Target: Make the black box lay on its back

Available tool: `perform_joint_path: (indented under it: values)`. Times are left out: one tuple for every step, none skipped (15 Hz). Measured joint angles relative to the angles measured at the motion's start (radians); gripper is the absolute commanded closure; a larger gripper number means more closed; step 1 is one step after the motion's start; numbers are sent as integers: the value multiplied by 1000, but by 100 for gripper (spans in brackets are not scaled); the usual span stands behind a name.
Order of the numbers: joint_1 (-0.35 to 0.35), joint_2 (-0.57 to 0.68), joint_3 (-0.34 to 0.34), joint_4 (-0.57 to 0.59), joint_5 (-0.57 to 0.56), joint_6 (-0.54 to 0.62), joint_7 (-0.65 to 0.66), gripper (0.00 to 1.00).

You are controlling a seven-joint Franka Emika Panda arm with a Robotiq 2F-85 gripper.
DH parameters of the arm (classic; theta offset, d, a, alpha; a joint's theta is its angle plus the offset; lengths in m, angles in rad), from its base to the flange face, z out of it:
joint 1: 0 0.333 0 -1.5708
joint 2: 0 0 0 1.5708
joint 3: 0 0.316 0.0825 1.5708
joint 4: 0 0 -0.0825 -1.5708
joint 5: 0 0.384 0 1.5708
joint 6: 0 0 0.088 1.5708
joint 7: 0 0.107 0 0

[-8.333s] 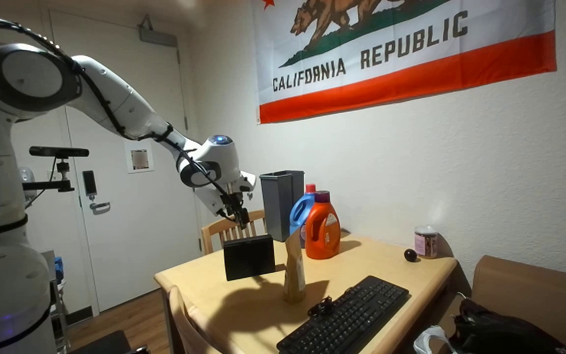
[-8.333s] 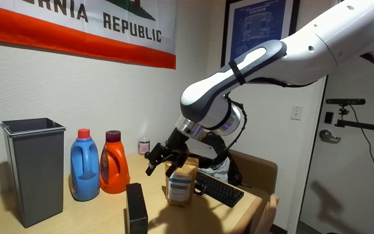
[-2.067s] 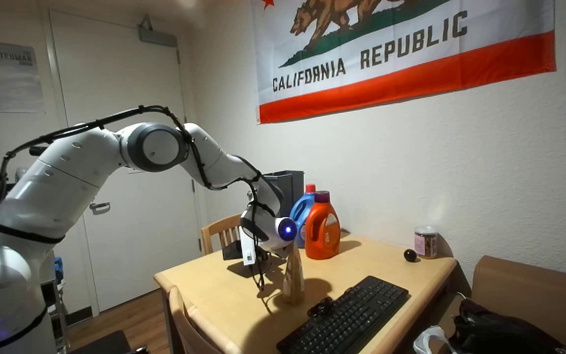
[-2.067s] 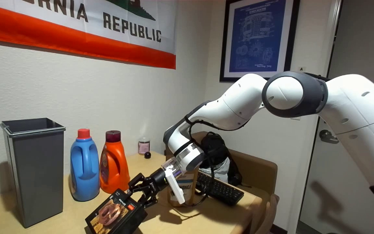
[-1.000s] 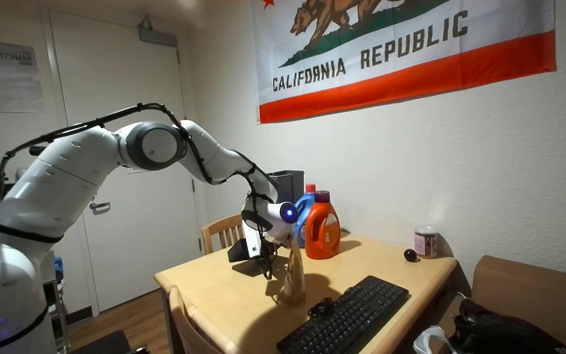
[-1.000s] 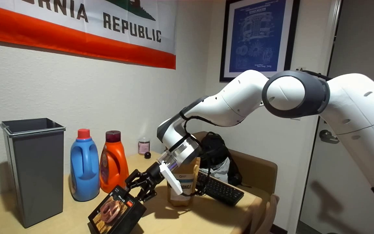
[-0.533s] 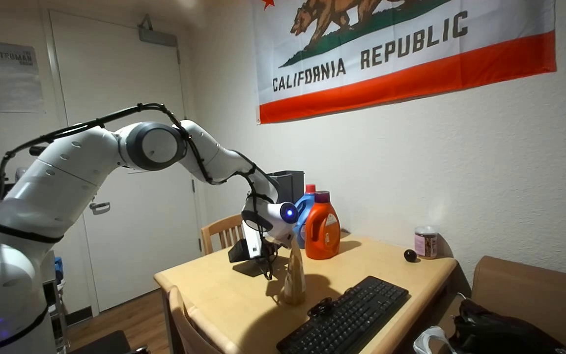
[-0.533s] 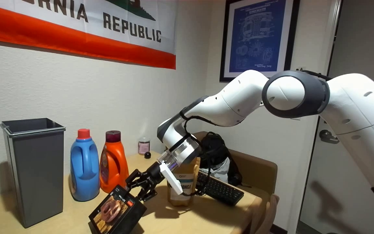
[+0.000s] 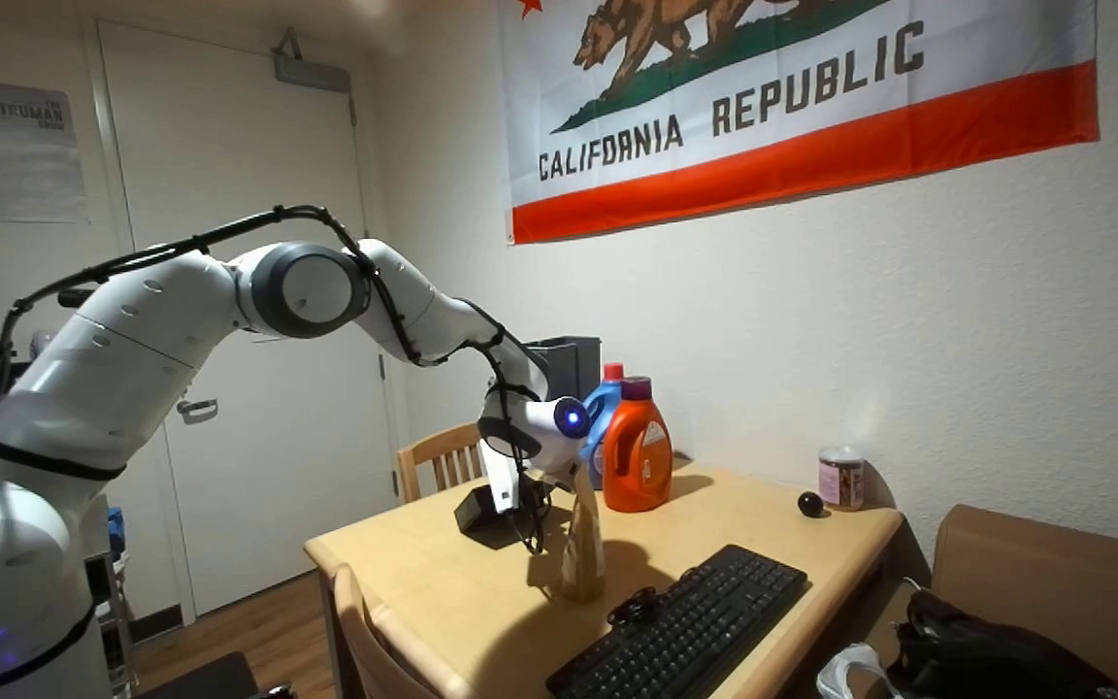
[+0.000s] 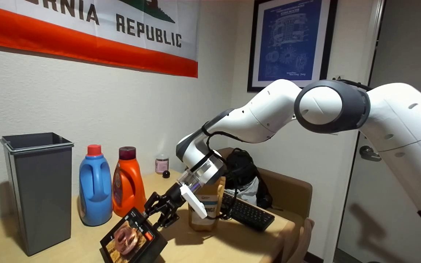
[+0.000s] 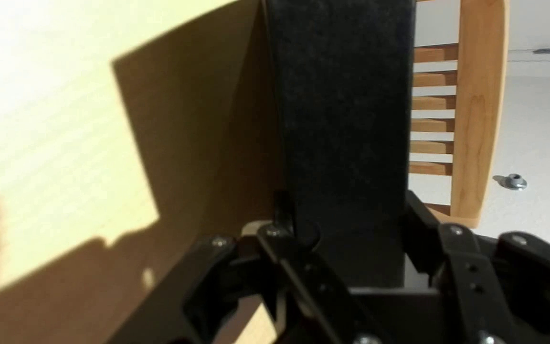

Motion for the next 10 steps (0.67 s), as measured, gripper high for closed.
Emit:
perform_joint_path:
  values:
    - [0,5,0,0,-14,9,4,72]
    - [0,5,0,1,-20,9,4,72]
    - [0,5,0,3,-26,9,4,72]
    - [0,5,0,5,-31,9,5,72]
    - [0,5,0,6,-36,10,5,44]
    - [0,5,0,8,-40,11,7,49]
    - [0,5,0,9,-46,11,13,45]
    - [0,6,0,9,-62,18,24,50]
    - [-1,7,-1,9,-74,22,35,45]
    - [-1,6,-1,12,-82,22,39,43]
